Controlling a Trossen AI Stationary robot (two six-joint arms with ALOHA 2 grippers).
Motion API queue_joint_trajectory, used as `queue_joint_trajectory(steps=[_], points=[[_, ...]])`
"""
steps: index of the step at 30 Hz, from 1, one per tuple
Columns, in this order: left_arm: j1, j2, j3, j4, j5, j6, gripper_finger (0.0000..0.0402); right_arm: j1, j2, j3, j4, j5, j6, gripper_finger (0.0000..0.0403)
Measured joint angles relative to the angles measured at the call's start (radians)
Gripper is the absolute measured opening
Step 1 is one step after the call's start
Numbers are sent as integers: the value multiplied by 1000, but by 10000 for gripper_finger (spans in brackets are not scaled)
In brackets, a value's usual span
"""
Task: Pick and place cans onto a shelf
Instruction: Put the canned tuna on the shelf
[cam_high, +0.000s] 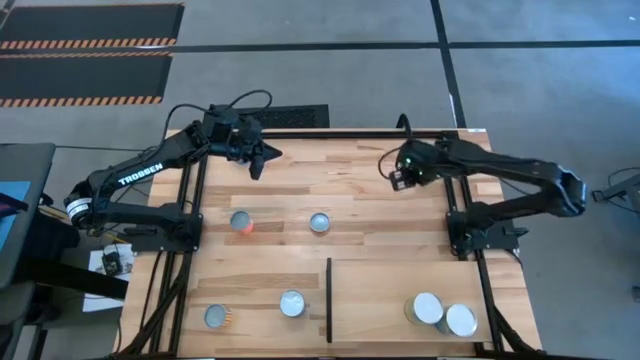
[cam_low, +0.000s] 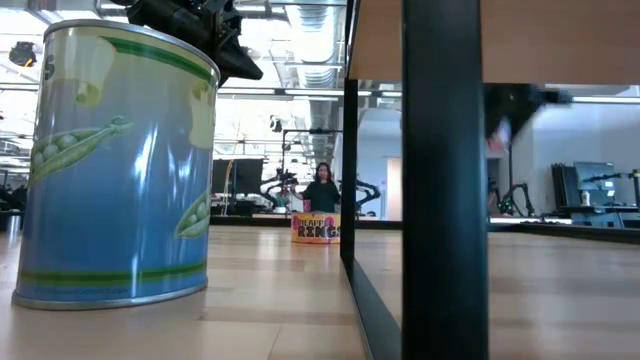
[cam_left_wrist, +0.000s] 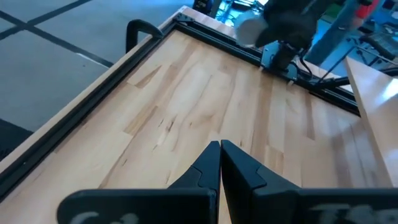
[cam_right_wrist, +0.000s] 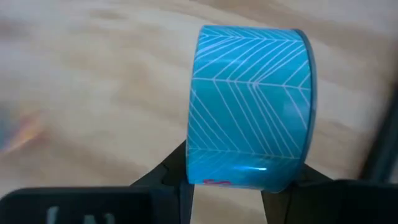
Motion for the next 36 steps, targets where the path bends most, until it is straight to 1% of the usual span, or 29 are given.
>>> queue_joint_trajectory(steps=[4,6,8,9,10,12,16,18,20,24,27,32,34,36], points=[[0,0,0,5,58,2,0,235,17,168,-76,58,-72,139],[0,0,0,13,144,6,0,347,52,242,-83,99,-120,139],[-8,0,0,39,271,23,0,446,104,313,-89,148,-168,139],[-18,0,0,60,313,30,0,485,137,349,-98,175,-190,139],[-32,0,0,84,337,38,2,517,171,384,-112,198,-209,139],[-70,0,7,112,350,66,12,556,248,463,-146,229,-255,139],[-175,0,45,146,340,166,56,573,403,625,-191,281,-374,139],[-241,1,61,144,291,218,84,561,474,708,-191,304,-468,139],[-303,1,81,142,219,264,113,544,534,789,-191,311,-573,139],[-413,1,109,142,25,306,165,509,626,934,-190,343,-735,139],[-482,1,112,140,-115,348,193,486,670,1022,-187,338,-818,139],[-550,1,112,143,-364,385,220,479,704,1111,-169,330,-926,139],[-563,1,112,166,-440,377,224,485,702,1121,-150,318,-955,139],[-568,1,112,196,-478,360,226,487,700,1122,-128,301,-960,139]])
